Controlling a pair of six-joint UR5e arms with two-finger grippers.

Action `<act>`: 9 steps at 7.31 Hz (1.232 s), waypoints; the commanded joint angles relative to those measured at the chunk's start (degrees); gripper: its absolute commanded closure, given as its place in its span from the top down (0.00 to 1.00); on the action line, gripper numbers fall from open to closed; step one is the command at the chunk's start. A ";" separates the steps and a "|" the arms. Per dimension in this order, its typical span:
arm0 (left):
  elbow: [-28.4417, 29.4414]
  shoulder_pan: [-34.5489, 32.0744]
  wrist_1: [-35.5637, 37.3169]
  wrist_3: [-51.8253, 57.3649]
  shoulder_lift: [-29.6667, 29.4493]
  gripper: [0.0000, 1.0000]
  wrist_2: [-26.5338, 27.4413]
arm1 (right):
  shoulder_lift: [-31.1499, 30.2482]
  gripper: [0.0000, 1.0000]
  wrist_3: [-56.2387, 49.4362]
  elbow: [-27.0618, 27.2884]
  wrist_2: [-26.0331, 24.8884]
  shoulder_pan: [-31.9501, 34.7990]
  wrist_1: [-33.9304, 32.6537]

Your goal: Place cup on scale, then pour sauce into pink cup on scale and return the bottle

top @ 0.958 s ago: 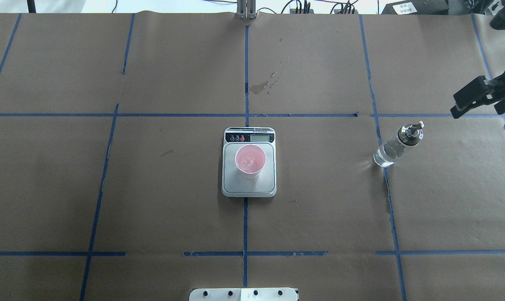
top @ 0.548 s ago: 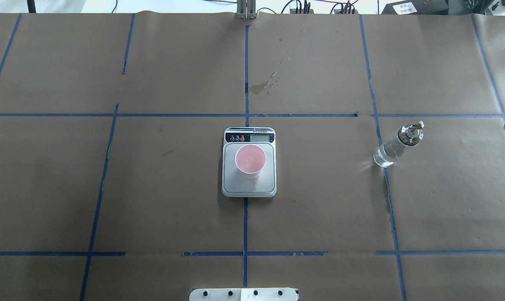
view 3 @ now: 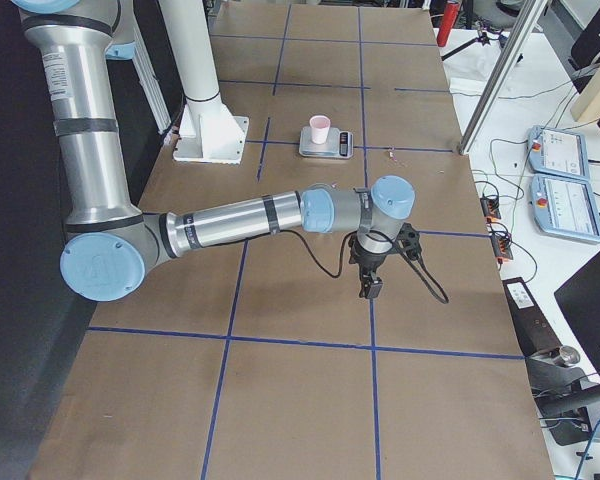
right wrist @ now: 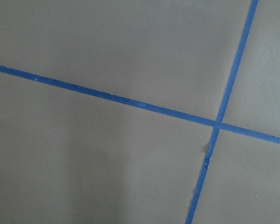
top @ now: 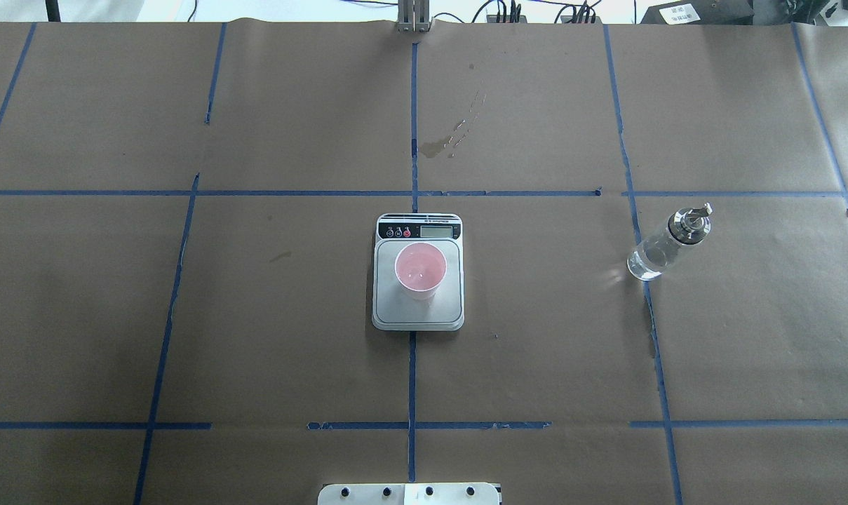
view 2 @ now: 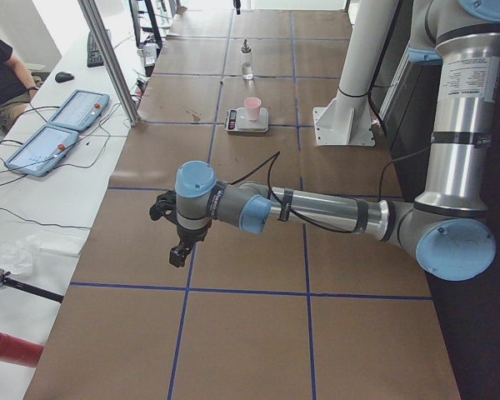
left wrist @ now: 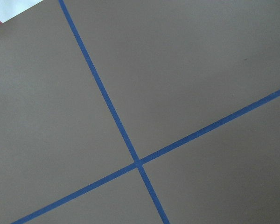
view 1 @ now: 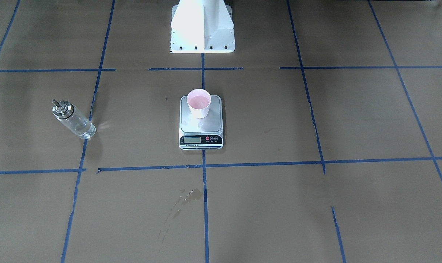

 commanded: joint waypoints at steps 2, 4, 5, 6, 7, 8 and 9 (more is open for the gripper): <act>0.44 0.02 0.15 0.09 4.77 1.00 -0.22 | -3.44 1.00 1.26 -1.61 0.09 0.34 2.72; 0.70 0.11 0.15 0.18 6.36 1.00 -0.22 | -4.76 1.00 1.26 -1.61 0.88 3.22 2.72; 0.88 -0.15 0.32 0.18 6.36 1.00 -0.31 | -5.37 1.00 1.26 -1.78 2.88 5.15 2.72; 1.41 -0.94 0.32 0.09 6.28 1.00 -0.31 | -5.82 1.00 1.26 -2.05 2.90 5.96 2.72; 1.85 -1.38 0.32 0.09 6.27 1.00 -0.31 | -6.43 1.00 1.26 -2.40 3.08 6.75 2.72; 1.85 -1.39 0.24 0.18 6.27 1.00 -0.31 | -6.87 1.00 1.26 -2.23 3.08 7.28 2.72; 1.85 -1.39 0.23 0.09 6.27 1.00 -0.31 | -6.88 1.00 1.26 -2.40 2.99 7.72 2.72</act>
